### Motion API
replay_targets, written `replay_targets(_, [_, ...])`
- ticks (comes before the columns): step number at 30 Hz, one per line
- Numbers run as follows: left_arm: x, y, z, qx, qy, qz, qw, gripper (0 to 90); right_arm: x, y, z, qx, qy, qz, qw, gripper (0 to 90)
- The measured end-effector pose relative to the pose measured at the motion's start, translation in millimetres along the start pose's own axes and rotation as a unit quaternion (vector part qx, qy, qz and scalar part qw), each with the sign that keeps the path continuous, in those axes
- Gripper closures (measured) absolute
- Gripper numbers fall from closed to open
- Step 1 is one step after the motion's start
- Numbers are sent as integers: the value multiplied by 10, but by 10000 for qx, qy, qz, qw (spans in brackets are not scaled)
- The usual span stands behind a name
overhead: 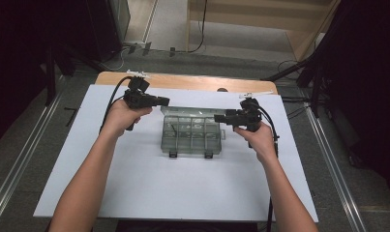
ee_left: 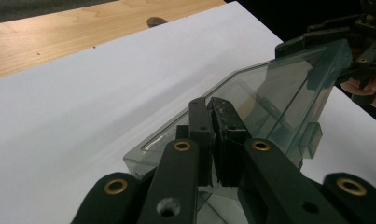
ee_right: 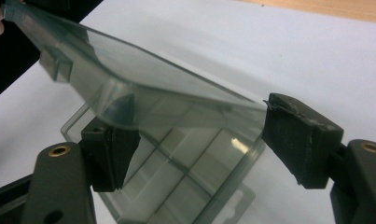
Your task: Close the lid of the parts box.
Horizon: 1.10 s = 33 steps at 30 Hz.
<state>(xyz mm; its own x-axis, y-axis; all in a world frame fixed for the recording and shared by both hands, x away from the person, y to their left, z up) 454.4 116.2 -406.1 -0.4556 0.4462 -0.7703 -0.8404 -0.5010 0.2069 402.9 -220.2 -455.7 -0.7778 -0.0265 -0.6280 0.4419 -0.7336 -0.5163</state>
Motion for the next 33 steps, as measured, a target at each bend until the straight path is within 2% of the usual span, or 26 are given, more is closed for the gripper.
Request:
replay_targets(5, [-25, 2, -13, 64, 21, -37, 10000, 873, 46, 2, 99, 3, -126, 52, 9999, 285])
replay_targets(9, [-23, 9, -30, 97, 21, -34, 9999, 873, 69, 4, 211, 29, -260, 179, 9995, 348])
replay_targets(14, [-16, 21, -13, 132, 4, -40, 9999, 873, 81, 79, 365, 164, -346, 235, 9990, 513])
replay_targets(18, [-20, 59, 25, 165, 36, -66, 9998, 873, 58, 174, 428, 305, -302, -87, 9990, 703])
replay_targets(22, [-13, 107, 61, 189, 101, -103, 9997, 873, 15, 183, 436, 280, -211, -176, 9992, 900])
replay_targets(28, [63, 117, 92, 122, 56, -78, 9999, 873, -85, 102, 400, 244, -41, -127, 9996, 900])
replay_targets(33, [102, 135, 142, 123, 118, -68, 9998, 872, -154, 41, 364, 100, -47, -97, 9999, 900])
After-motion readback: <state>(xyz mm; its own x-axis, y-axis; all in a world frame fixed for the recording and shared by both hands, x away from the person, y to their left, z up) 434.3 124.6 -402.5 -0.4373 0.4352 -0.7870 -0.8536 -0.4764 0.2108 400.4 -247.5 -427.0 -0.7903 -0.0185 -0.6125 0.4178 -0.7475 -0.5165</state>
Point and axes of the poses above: each handheld gripper's, and its own axes: z roughly backward along the jaws, x roughly out of its underside, y roughly to its right, the point moved 2 cm from there along -z, roughly forward along the jaws, and after that the axes turned 10 degrees about -z, right-handed, at the moved point
